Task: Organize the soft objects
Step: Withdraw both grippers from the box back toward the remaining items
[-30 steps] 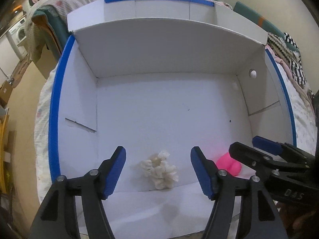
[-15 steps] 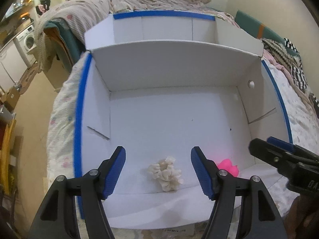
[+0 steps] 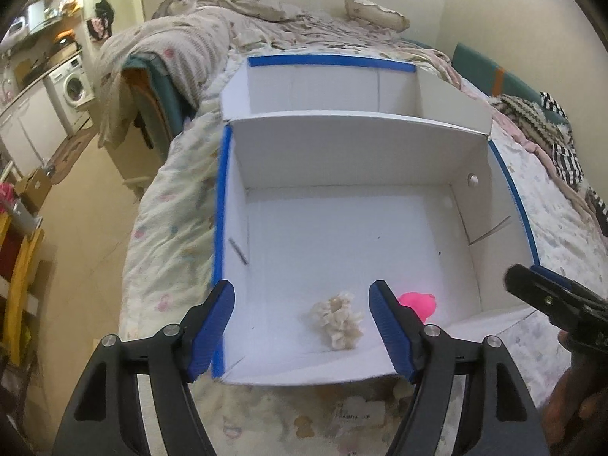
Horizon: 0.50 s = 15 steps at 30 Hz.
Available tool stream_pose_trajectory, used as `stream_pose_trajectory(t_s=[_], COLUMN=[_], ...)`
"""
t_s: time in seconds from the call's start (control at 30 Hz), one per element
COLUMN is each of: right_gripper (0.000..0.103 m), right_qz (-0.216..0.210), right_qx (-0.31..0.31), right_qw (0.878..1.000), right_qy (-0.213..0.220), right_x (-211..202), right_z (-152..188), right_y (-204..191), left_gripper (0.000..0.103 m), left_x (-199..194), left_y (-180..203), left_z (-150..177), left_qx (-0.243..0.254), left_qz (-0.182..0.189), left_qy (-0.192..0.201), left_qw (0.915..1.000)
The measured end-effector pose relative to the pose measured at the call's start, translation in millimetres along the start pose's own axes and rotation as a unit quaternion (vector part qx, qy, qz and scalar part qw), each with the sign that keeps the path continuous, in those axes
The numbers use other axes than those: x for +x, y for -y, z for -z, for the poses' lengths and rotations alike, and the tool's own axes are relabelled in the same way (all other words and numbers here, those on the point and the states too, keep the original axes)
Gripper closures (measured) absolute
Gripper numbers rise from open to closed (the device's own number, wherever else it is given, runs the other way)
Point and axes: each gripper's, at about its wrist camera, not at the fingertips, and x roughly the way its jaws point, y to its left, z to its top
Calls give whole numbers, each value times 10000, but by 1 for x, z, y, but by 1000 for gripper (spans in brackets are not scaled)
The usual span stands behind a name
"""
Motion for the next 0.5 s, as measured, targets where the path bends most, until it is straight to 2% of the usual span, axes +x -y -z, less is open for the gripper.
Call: stream_pose_trajectory(t_s=[0.13, 0.33, 0.5], right_gripper=[0, 0, 0], right_qz=[100, 187, 140], right_qx=[-143, 42, 232], right_qw=[9998, 9997, 9991], right_qy=[36, -136, -326], right_x=[-11, -19, -21], right_z=[11, 29, 46], right_y=[-2, 5, 13], left_gripper=[32, 32, 32], left_x=[-7, -15, -7], left_y=[-12, -26, -38], left_z=[11, 34, 56], left_qx=[-174, -301, -432], left_qz=[-13, -48, -28], left_qy=[-68, -191, -537], left_qw=[9998, 9994, 9976])
